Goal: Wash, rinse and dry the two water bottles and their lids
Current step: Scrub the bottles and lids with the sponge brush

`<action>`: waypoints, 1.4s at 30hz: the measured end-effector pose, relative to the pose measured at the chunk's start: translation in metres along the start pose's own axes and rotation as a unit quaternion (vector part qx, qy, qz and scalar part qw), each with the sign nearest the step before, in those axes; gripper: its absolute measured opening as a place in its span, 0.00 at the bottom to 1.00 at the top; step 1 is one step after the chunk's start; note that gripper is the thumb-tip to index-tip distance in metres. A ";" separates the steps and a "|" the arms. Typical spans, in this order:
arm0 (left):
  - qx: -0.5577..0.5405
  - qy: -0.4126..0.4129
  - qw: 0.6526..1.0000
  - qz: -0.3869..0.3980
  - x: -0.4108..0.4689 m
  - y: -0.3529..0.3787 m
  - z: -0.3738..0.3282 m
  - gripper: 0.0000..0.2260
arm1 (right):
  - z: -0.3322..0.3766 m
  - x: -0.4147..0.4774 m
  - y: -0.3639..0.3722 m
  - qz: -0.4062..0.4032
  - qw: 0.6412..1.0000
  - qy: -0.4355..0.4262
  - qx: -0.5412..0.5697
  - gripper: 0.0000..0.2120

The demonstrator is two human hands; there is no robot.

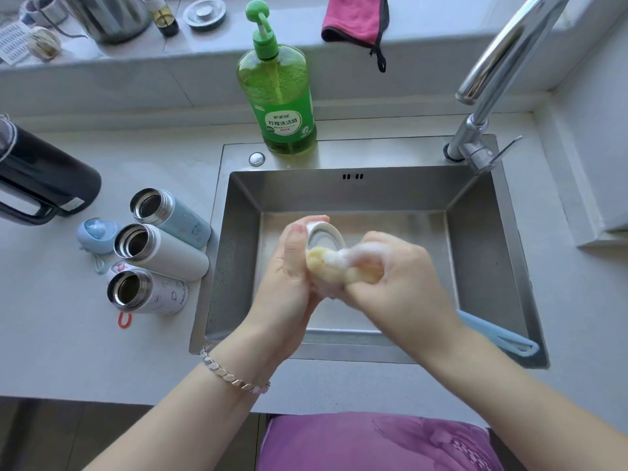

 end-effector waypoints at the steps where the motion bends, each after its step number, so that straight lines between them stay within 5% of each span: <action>1: 0.009 0.003 1.000 0.005 -0.001 0.001 0.000 0.18 | -0.008 0.004 -0.006 -0.028 0.999 0.017 0.012 0.03; 4: 0.014 0.002 1.000 0.007 -0.003 0.003 0.002 0.19 | -0.025 0.002 -0.014 -0.071 0.995 0.061 0.017 0.07; 8: -0.018 -0.019 1.000 0.002 -0.003 0.003 0.007 0.17 | -0.007 -0.009 0.004 -0.038 0.999 0.006 0.000 0.08; 12: -0.025 -0.014 0.999 0.021 -0.005 0.006 0.009 0.20 | -0.027 -0.001 -0.008 -0.110 0.990 0.057 0.062 0.09; 17: -0.039 -0.034 0.998 0.020 -0.006 0.001 0.014 0.15 | -0.018 -0.001 0.005 -0.058 0.996 0.028 0.062 0.15; 28: -0.082 -0.049 0.995 0.022 0.002 -0.023 0.033 0.19 | -0.047 -0.002 0.023 -0.051 0.990 0.079 0.101 0.05; 31: -0.109 -0.075 0.991 -0.005 0.011 -0.041 0.049 0.19 | -0.048 -0.003 0.047 0.034 0.997 0.063 0.031 0.05; 34: -0.077 -0.120 0.988 -0.060 0.028 -0.073 0.068 0.17 | -0.098 0.004 0.053 0.082 0.981 0.176 0.007 0.03; 39: 0.070 -0.217 0.964 -0.136 0.087 -0.140 0.110 0.12 | -0.189 0.027 0.035 0.035 0.935 0.351 0.036 0.04; 42: -0.015 -0.296 0.944 -0.145 0.123 -0.161 0.147 0.07 | -0.214 0.042 0.036 0.037 0.924 0.380 0.015 0.04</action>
Point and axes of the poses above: each hand's wrist, its own x-axis towards the middle knuckle, its own y-axis out of the palm, z = x × y, the point moved 7 cm from there along x, towards the middle knuckle, and after that the axes turned 10 degrees about z, right-handed, at the moved point
